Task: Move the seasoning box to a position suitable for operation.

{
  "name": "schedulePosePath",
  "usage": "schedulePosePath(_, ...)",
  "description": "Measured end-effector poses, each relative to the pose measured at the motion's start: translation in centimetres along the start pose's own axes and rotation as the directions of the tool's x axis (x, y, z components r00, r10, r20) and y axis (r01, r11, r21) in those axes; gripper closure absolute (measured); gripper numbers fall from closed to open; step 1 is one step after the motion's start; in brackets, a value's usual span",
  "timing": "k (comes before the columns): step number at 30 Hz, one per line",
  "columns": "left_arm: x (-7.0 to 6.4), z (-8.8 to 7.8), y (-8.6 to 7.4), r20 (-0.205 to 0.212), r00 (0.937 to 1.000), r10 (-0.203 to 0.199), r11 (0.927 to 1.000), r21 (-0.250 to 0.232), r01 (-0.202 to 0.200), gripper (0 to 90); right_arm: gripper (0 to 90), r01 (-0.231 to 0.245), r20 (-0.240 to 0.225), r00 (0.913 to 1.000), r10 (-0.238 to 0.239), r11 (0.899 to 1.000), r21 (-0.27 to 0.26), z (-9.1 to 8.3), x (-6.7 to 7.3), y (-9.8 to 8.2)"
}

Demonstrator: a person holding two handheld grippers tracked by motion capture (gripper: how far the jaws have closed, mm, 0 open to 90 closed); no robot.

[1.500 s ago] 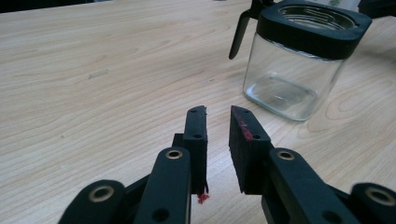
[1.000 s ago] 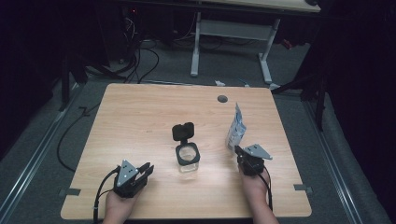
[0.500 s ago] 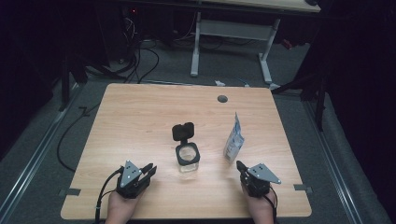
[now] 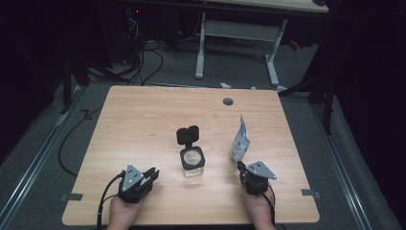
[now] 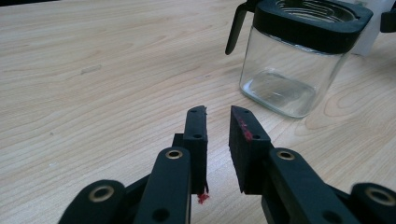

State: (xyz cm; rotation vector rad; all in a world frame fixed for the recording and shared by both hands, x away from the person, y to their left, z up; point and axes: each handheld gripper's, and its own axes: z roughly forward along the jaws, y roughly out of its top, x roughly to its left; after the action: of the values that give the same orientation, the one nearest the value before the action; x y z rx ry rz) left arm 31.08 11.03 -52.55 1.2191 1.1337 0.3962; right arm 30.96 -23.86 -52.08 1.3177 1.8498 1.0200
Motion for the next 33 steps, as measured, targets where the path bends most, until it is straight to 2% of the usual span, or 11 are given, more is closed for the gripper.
schedulePosePath(9, -0.2, 0.1, -0.2, 0.002, 1.0, 0.008, 1.0, 0.001, -0.008, 77.2, 90.0, 0.012, 0.018, 0.9998, -0.012, 1.0, 0.001, -0.4, -1.0, -0.3)
schedulePosePath(17, -0.1, 0.0, -0.1, -0.003, 1.0, 0.009, 1.0, 0.0, -0.009, 77.2, 90.0, -0.032, 0.042, 0.9986, 0.031, 0.999, 0.007, -0.2, -3.6, -0.3)
schedulePosePath(25, 0.0, -0.1, 0.0, -0.005, 1.0, 0.003, 1.0, -0.007, -0.003, 77.2, 90.0, -0.077, 0.078, 0.9941, 0.076, 0.997, 0.013, 1.4, -6.5, 0.5)
schedulePosePath(28, 0.1, -0.1, 0.0, -0.003, 1.0, 0.004, 1.0, -0.007, -0.004, 77.2, 90.0, -0.087, 0.086, 0.9926, 0.085, 0.996, 0.019, 2.2, -7.1, 1.0)
schedulePosePath(32, 0.1, 0.0, -0.1, -0.001, 1.0, 0.006, 1.0, 0.001, -0.006, 77.4, 90.0, -0.083, 0.09, 0.9927, 0.081, 0.996, 0.024, 3.1, -7.5, 1.5)
schedulePosePath(33, 0.1, 0.1, -0.1, -0.001, 1.0, 0.007, 1.0, 0.001, -0.007, 77.4, 90.0, -0.07, 0.094, 0.9933, 0.067, 0.997, 0.027, 3.2, -7.5, 1.6)
